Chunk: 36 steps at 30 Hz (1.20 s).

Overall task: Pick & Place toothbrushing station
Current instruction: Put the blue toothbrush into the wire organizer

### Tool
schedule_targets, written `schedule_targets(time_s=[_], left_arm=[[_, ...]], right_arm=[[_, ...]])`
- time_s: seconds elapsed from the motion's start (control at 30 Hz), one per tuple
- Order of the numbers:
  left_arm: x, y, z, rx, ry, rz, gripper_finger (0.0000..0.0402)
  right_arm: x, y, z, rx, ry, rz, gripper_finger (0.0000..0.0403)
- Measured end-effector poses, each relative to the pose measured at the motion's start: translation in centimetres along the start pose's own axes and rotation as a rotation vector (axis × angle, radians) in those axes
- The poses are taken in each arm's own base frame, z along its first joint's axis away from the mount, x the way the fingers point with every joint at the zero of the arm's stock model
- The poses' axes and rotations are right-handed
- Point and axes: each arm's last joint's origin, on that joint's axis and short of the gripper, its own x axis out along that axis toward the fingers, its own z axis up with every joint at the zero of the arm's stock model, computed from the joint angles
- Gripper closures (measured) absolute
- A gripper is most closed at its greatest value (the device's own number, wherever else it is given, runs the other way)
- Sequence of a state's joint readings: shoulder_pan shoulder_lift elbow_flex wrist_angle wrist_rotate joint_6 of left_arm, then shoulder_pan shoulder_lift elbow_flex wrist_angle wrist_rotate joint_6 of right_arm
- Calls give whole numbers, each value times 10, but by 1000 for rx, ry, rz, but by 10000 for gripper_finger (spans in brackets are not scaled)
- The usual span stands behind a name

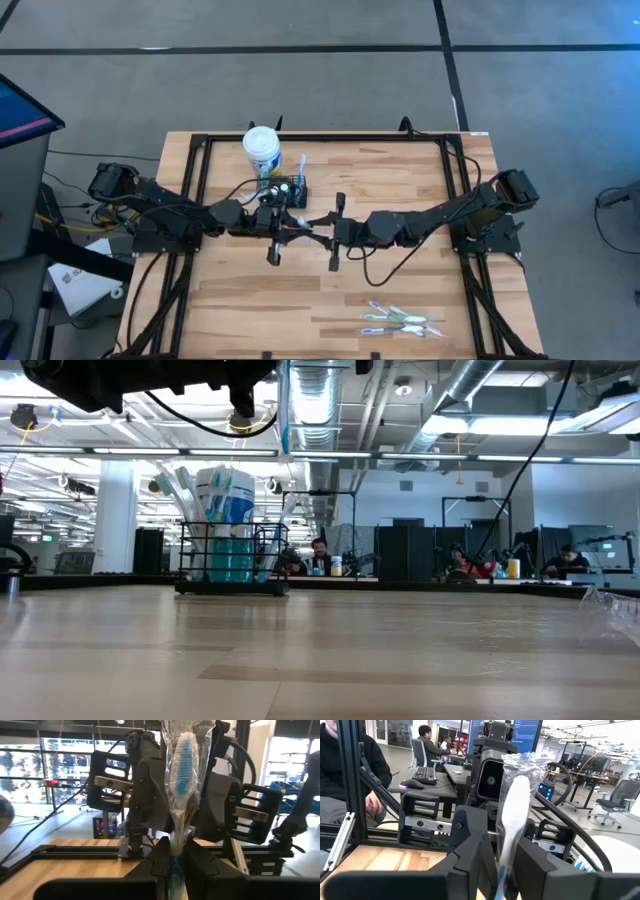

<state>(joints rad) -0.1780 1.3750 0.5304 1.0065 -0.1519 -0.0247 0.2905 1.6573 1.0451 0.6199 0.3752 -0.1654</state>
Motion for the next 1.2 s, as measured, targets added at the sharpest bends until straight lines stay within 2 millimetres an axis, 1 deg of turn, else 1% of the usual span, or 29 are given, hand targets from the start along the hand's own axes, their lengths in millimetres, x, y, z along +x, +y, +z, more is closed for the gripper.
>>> schedule_targets(time_s=[0.17,0.33,0.43,0.57,0.67,0.77,1.2], left_arm=[[0,1,0,21,1,31,383],[-2,4,2,38,7,84,383],[-9,7,7,55,10,138,383],[-23,18,12,51,-21,231,383],[-31,26,10,52,-21,277,383],[-34,34,7,44,-34,309,383],[-35,53,5,61,-36,477,383]], right_arm=[[0,0,0,-5,5,-1,283],[-1,-2,0,-9,22,-58,259],[-2,-2,0,-9,27,-72,248],[-2,0,0,-13,33,-51,239],[-2,0,1,-11,28,-51,236],[-2,-2,0,-11,30,-64,237],[-2,-1,0,-14,38,-60,252]])
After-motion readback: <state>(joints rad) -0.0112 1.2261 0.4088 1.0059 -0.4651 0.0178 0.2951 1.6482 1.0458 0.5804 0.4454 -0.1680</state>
